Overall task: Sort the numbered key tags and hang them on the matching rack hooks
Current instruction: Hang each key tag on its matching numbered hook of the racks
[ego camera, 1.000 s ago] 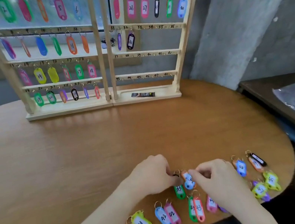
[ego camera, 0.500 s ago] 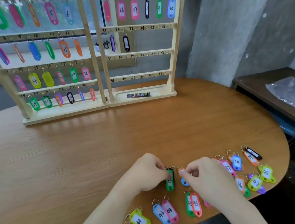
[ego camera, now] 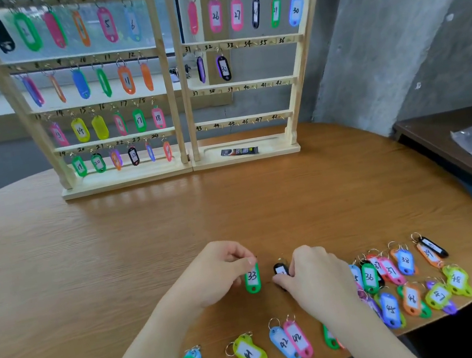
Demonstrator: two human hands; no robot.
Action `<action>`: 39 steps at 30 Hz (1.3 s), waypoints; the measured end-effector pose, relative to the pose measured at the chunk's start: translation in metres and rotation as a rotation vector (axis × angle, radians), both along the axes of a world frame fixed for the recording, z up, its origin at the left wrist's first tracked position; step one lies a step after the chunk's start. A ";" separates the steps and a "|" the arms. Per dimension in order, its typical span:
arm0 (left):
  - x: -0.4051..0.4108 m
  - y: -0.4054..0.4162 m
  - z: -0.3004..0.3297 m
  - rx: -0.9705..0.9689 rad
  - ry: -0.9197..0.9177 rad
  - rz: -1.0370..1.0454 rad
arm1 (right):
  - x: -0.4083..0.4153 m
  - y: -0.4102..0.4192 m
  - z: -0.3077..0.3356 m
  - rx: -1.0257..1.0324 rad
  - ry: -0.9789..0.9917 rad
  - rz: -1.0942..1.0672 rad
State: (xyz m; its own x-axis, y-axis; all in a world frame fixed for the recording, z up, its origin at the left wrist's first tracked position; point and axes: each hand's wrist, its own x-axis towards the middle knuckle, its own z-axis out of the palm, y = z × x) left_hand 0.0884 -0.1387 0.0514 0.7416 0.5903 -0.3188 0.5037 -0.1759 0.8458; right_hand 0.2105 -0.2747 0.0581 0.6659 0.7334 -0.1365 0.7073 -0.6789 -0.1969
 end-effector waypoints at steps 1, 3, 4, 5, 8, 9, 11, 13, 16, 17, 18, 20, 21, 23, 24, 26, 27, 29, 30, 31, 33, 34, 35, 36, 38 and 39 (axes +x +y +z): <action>-0.001 0.001 0.000 -0.004 -0.015 0.007 | 0.000 0.002 0.001 -0.006 0.026 0.006; -0.003 0.002 0.001 -0.004 -0.044 0.023 | 0.002 0.006 0.002 0.010 0.080 0.020; -0.004 0.003 0.002 -0.002 -0.061 0.035 | 0.003 0.007 0.000 0.022 0.103 0.027; -0.004 0.004 0.003 0.001 -0.083 0.052 | 0.005 0.008 0.000 0.033 0.130 0.034; -0.004 0.007 0.010 0.020 -0.152 0.103 | 0.012 0.009 0.000 0.137 0.334 0.076; -0.002 0.008 0.012 0.013 -0.185 0.122 | 0.014 0.009 0.003 0.191 0.437 0.092; 0.002 0.012 0.018 -0.027 -0.260 0.167 | 0.018 0.011 0.011 0.289 0.615 0.129; 0.007 0.018 0.024 -0.043 -0.297 0.208 | 0.022 0.015 0.019 0.387 0.755 0.130; 0.015 0.029 0.036 -0.038 -0.321 0.241 | 0.025 0.023 0.031 0.583 0.942 0.034; 0.018 0.033 0.041 -0.026 -0.326 0.243 | 0.027 0.027 0.035 0.637 0.989 -0.003; 0.021 0.037 0.046 -0.011 -0.331 0.240 | 0.029 0.030 0.041 0.673 1.011 -0.027; 0.030 0.045 0.057 0.031 -0.342 0.226 | 0.036 0.039 0.052 0.721 1.011 -0.029; 0.035 0.050 0.062 0.052 -0.351 0.224 | 0.040 0.044 0.057 0.740 1.005 -0.019; 0.044 0.060 0.073 0.079 -0.387 0.235 | 0.049 0.055 0.068 0.784 0.986 -0.004; 0.049 0.065 0.078 0.085 -0.411 0.242 | 0.054 0.060 0.074 0.809 0.965 0.002; 0.059 0.075 0.092 0.109 -0.446 0.251 | 0.064 0.073 0.087 0.885 0.913 0.011; 0.064 0.079 0.098 0.130 -0.453 0.258 | 0.068 0.080 0.093 0.925 0.894 0.016; 0.074 0.089 0.113 0.204 -0.463 0.255 | 0.077 0.094 0.105 0.978 0.850 0.033; 0.080 0.093 0.121 0.245 -0.470 0.249 | 0.082 0.101 0.111 0.987 0.823 0.047; 0.087 0.097 0.129 0.277 -0.484 0.249 | 0.086 0.109 0.118 0.995 0.800 0.064; 0.101 0.105 0.143 0.313 -0.516 0.264 | 0.095 0.123 0.131 1.030 0.772 0.091; 0.107 0.108 0.149 0.325 -0.531 0.274 | 0.098 0.128 0.136 1.052 0.769 0.098; 0.115 0.112 0.154 0.340 -0.551 0.287 | 0.103 0.135 0.143 1.075 0.774 0.102; 0.121 0.116 0.157 0.352 -0.563 0.309 | 0.106 0.139 0.147 1.094 0.787 0.102; 0.135 0.129 0.165 0.386 -0.583 0.367 | 0.113 0.148 0.154 1.119 0.813 0.113; 0.141 0.135 0.168 0.401 -0.589 0.389 | 0.116 0.152 0.157 1.119 0.816 0.125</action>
